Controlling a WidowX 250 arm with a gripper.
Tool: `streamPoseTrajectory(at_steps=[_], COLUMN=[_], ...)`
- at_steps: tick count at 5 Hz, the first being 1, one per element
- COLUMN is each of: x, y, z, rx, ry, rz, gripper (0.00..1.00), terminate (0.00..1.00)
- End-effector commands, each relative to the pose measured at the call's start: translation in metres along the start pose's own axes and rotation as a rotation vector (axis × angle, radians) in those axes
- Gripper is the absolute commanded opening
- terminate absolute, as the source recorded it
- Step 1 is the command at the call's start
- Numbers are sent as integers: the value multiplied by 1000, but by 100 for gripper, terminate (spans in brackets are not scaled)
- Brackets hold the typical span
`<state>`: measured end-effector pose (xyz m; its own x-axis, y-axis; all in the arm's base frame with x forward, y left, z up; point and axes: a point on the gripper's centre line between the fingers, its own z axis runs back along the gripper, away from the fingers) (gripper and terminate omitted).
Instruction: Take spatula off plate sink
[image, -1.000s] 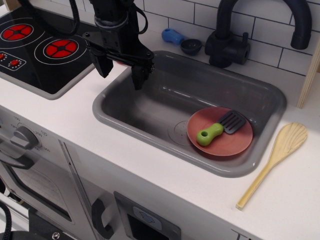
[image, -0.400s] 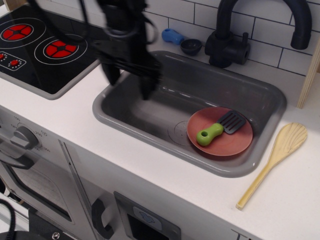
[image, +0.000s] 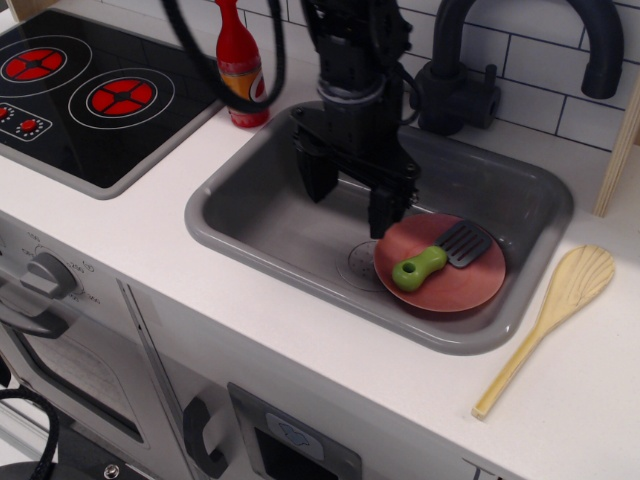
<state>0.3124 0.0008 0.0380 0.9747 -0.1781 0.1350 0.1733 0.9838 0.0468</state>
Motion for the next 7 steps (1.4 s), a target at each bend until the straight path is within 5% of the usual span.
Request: streamPoseTrajectory(at_steps=[1,5,6,7], x=[22,23,24,24], y=[-36,-58,-59,-59], z=[-9,-40,-43,-44], rx=[10,54,54,53], ry=[-31,-28,-29,-32], rz=[-27,18,14,8], gripper=[100,100,0,0], terminate=[0,0,0,0])
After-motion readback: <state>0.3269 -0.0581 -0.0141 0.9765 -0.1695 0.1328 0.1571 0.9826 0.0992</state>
